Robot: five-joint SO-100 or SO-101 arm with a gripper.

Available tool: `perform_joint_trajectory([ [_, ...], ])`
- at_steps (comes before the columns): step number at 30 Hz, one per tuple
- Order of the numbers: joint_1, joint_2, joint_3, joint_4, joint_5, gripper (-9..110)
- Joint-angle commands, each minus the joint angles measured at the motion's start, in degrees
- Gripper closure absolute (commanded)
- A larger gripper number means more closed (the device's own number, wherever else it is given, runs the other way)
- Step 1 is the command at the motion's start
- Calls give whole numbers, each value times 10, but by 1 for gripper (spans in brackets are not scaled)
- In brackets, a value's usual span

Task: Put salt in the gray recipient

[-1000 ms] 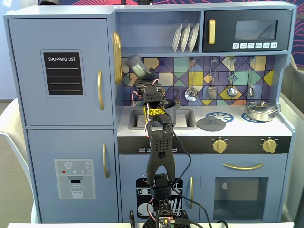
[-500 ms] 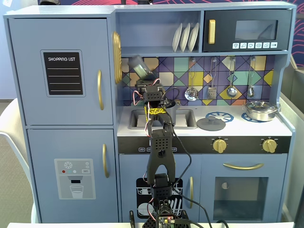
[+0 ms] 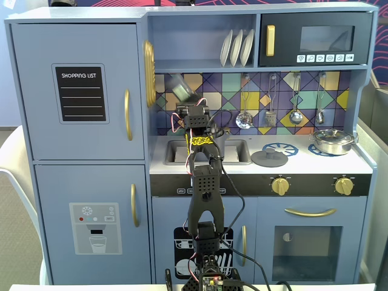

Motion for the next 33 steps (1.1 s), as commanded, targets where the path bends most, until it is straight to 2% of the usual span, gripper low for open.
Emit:
perform_joint_trajectory([
  [1, 14, 23, -24, -136, -286, 101],
  [5, 95, 55, -4, -116, -718, 101],
  [9, 232, 104, 58, -151, -1113, 101],
  [12, 336, 111, 76, -192, -1291, 101],
  [14, 389, 111, 91, -208, -1375, 101],
  [17, 457, 117, 137, -238, -1440, 101],
  [21, 504, 117, 217, -304, -1463, 101],
  [27, 522, 100, 332, -425, -1449, 101],
  [33, 529, 65, 367, -473, -1438, 101],
])
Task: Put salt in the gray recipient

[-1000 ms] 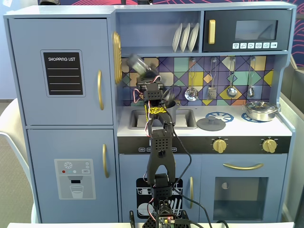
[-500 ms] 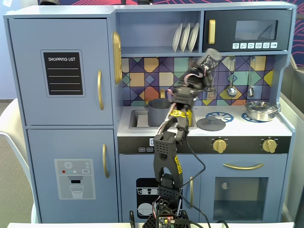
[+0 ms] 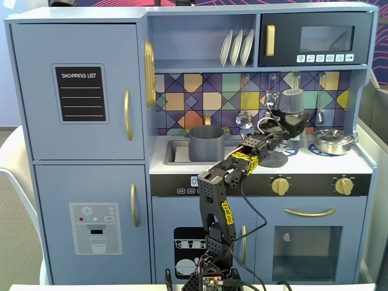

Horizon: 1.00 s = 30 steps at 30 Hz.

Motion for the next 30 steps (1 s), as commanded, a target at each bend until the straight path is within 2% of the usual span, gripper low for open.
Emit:
perform_joint_trajectory([
  [1, 16, -7, 1, -49, 6, 101],
  [12, 34, -51, 27, -79, 33, 101],
  [22, 36, -98, 67, -160, 48, 101],
  [23, 36, -98, 66, -160, 49, 98],
  [27, 47, -83, 75, -168, 91, 62],
  [30, 54, -49, 104, -166, 91, 45],
])
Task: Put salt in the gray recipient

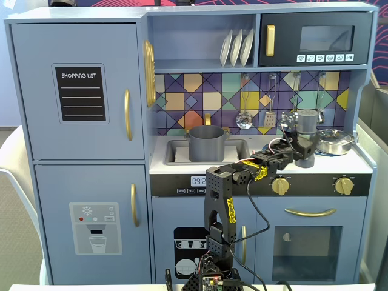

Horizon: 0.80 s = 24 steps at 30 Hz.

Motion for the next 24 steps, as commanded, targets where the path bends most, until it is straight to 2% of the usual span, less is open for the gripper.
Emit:
perform_joint_trajectory([
  [1, 15, 68, 21, -9, 12, 42],
  [3, 19, 111, 53, 5, -9, 41],
  [5, 22, 169, 91, 28, -27, 47],
  [8, 25, 309, 137, 152, -42, 57],
  [10, 23, 432, 155, 318, -69, 79],
  [12, -9, 549, 149, 534, -84, 100],
  [15, -115, 676, 127, 823, -67, 101],
  [18, -258, 759, 167, 1003, -80, 101],
  [21, -399, 809, 273, 1058, -78, 101],
  [24, -471, 840, 395, 1012, -22, 101],
])
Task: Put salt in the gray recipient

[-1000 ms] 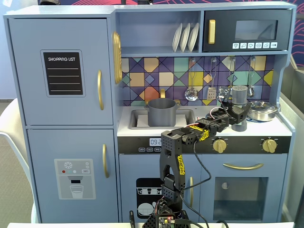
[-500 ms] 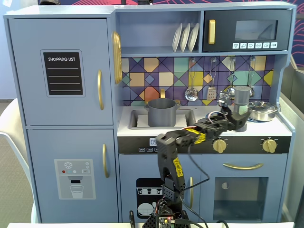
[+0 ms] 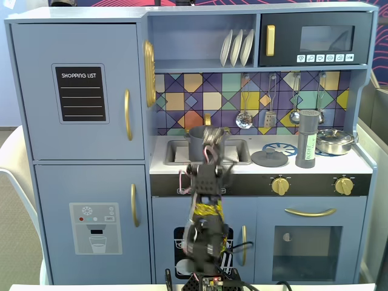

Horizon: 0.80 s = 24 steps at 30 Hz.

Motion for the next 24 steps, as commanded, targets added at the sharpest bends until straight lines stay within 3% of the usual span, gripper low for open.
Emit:
perform_joint_trajectory([
  [1, -107, 48, 154, -15, 47, 101],
  [8, -128, 59, 421, -181, 2, 101],
  [10, -137, 61, 463, -176, -23, 101],
  [12, -172, 54, 463, -148, 31, 101],
  [16, -146, 98, 463, -76, 16, 98],
  [24, -144, 98, 463, -72, -2, 97],
])
